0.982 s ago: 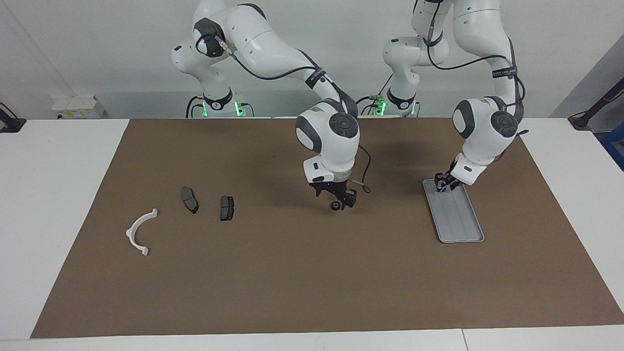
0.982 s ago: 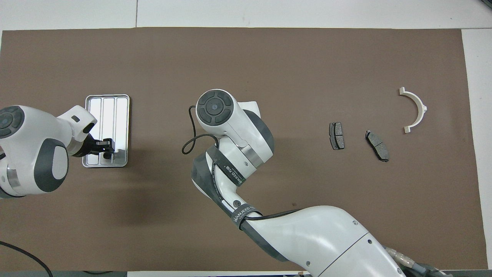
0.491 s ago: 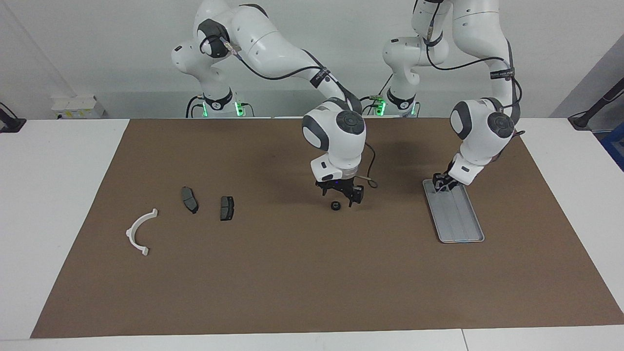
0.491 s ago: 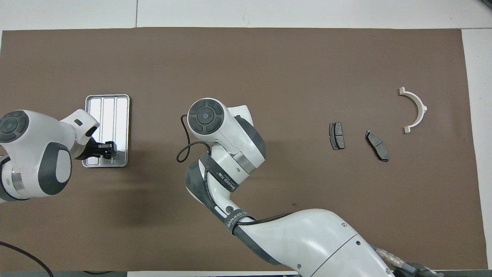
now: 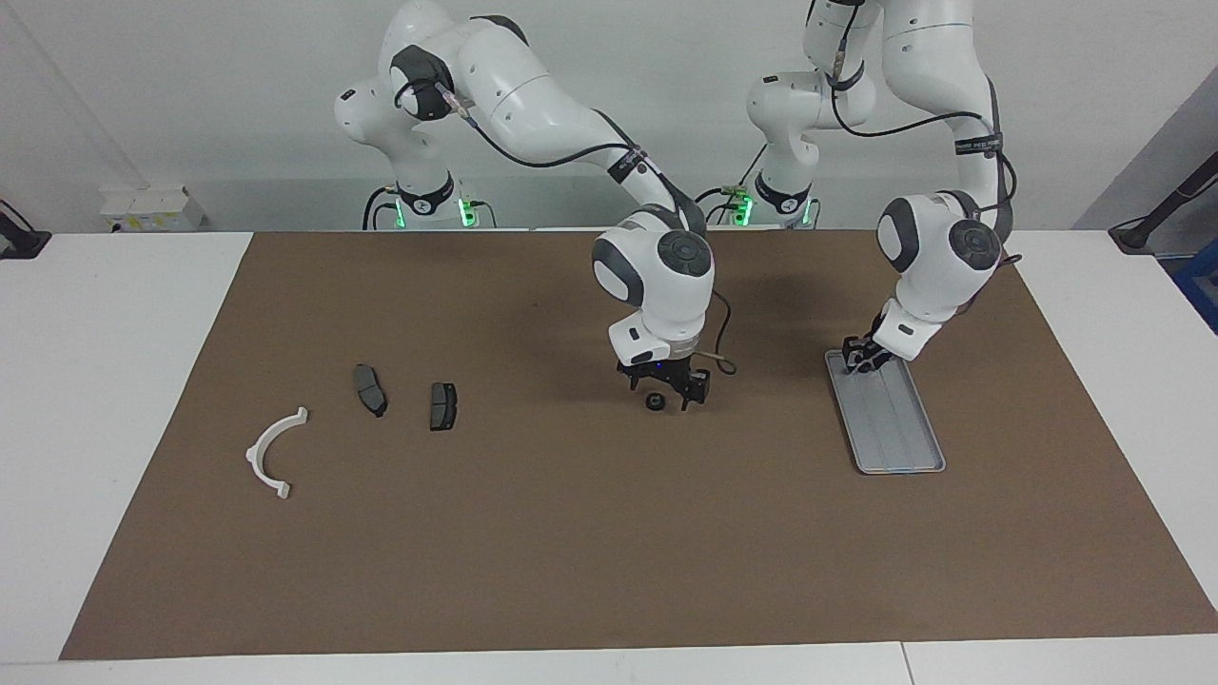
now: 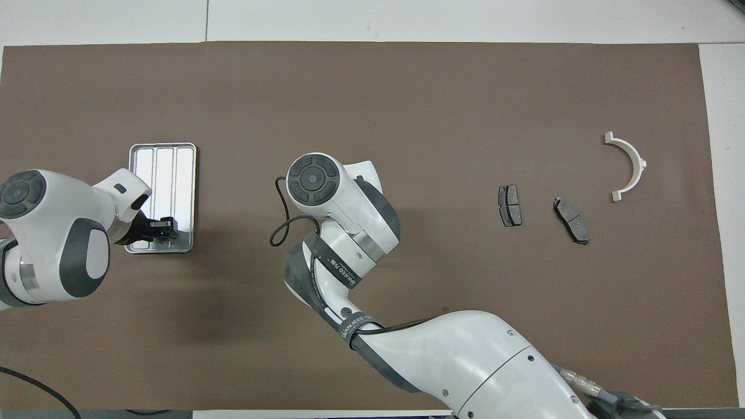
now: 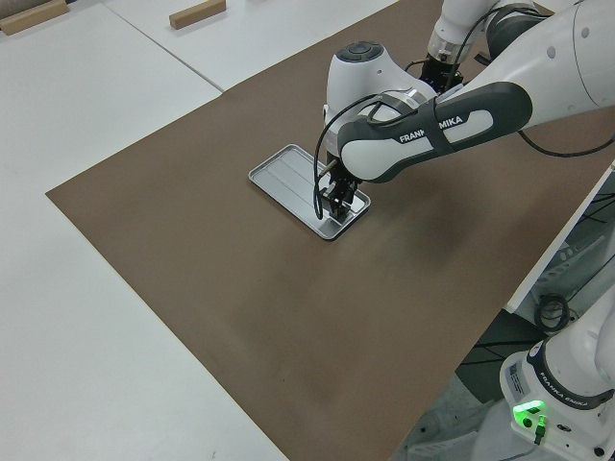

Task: Place bearing gear from tray to pile
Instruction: 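Grasp the bearing with the right gripper while the left gripper grasps another, then set the bearing mid-table with the left gripper while the right gripper carries another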

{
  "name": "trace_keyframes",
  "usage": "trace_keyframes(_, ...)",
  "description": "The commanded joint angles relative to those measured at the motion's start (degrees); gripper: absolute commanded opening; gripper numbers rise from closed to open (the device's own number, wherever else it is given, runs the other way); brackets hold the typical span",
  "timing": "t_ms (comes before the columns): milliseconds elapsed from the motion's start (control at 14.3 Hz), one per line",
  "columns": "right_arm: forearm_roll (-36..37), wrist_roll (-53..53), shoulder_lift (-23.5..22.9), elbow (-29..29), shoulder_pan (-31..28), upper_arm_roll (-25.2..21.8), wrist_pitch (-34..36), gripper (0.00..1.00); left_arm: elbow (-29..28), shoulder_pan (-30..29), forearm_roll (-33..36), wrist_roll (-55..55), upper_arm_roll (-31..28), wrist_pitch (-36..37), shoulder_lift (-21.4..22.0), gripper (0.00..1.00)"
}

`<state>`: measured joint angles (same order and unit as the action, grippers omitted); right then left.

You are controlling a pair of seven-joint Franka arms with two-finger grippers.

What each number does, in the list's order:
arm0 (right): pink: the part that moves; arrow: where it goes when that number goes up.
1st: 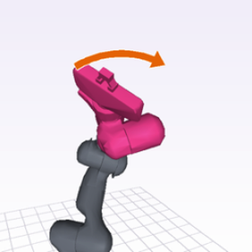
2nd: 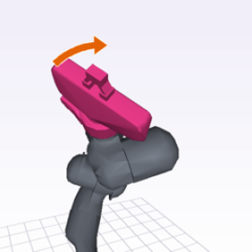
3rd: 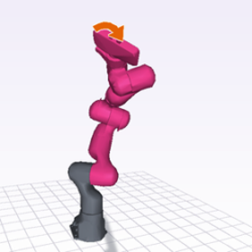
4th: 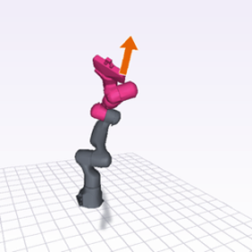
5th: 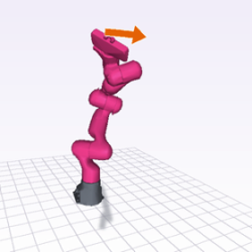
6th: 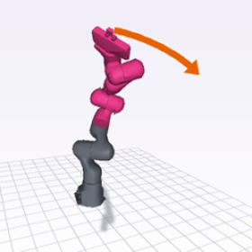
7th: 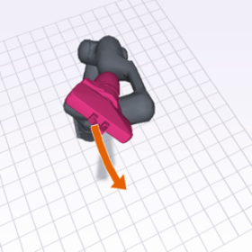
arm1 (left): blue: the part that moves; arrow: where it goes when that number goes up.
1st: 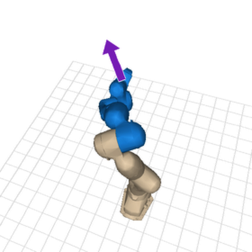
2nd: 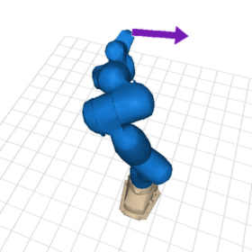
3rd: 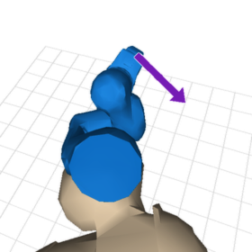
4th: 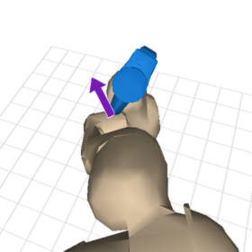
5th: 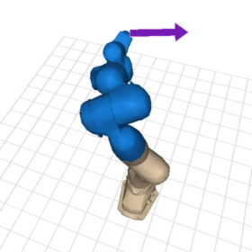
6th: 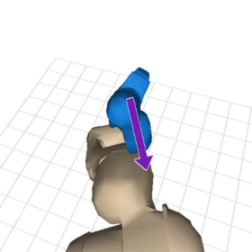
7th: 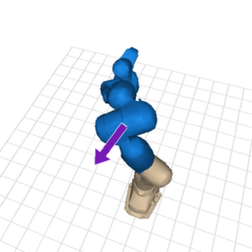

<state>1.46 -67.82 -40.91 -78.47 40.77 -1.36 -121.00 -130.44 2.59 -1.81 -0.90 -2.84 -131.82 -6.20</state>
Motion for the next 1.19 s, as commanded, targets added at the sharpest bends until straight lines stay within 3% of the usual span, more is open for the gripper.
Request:
trace_keyframes(0, 0.12, 1.63, 0.21, -2.30, -0.43, 0.30, -3.10, 1.00, -2.54, -0.57, -0.92, 0.81, 0.29, -0.98, 2.51, 0.51)
trace_keyframes(210, 0.12, 1.64, 0.21, -2.39, -0.61, 0.30, -3.10, 0.96, -2.63, -0.48, -0.92, 0.81, 0.29, -0.98, 2.51, 0.41)
trace_keyframes(351, 0.12, 1.64, 0.21, -2.47, -0.52, 0.30, -3.28, 0.87, -2.63, -0.48, -0.92, 0.81, 0.29, -1.07, 2.51, 0.24)
trace_keyframes(491, 0.12, 1.64, 0.21, -2.82, -0.52, 0.30, -3.80, 0.66, -2.98, -0.57, -0.92, 0.81, 0.29, -1.24, 2.51, 0.05)
trace_keyframes(561, 0.03, 1.64, 0.21, -3.18, -0.52, 0.30, -4.50, 0.55, -2.54, -0.57, -0.92, 0.73, 0.29, -1.07, 2.51, 0.01)
trace_keyframes(701, 0.03, 1.72, 0.21, -3.35, -0.52, 0.30, -4.69, 0.32, 0.87, -0.04, -2.31, -0.23, 0.29, 0.59, 1.90, 0.01)
trace_keyframes(841, 0.03, 1.81, 0.21, -3.35, -0.61, 0.30, -4.60, 0.00, 5.52, 0.31, -4.51, -1.81, 0.29, 5.41, 2.07, 0.01)
trace_keyframes(982, 0.12, 1.81, 0.21, -2.83, -0.78, 0.30, -3.73, 0.00, 10.01, 0.75, -4.52, -8.37, 1.25, 9.64, 2.33, 0.01)
trace_keyframes(1122, 0.65, 2.25, 0.73, -1.43, -1.04, 0.13, -0.75, 0.00, 12.74, 4.95, -4.52, -17.51, 1.87, 10.71, 2.33, 0.01)
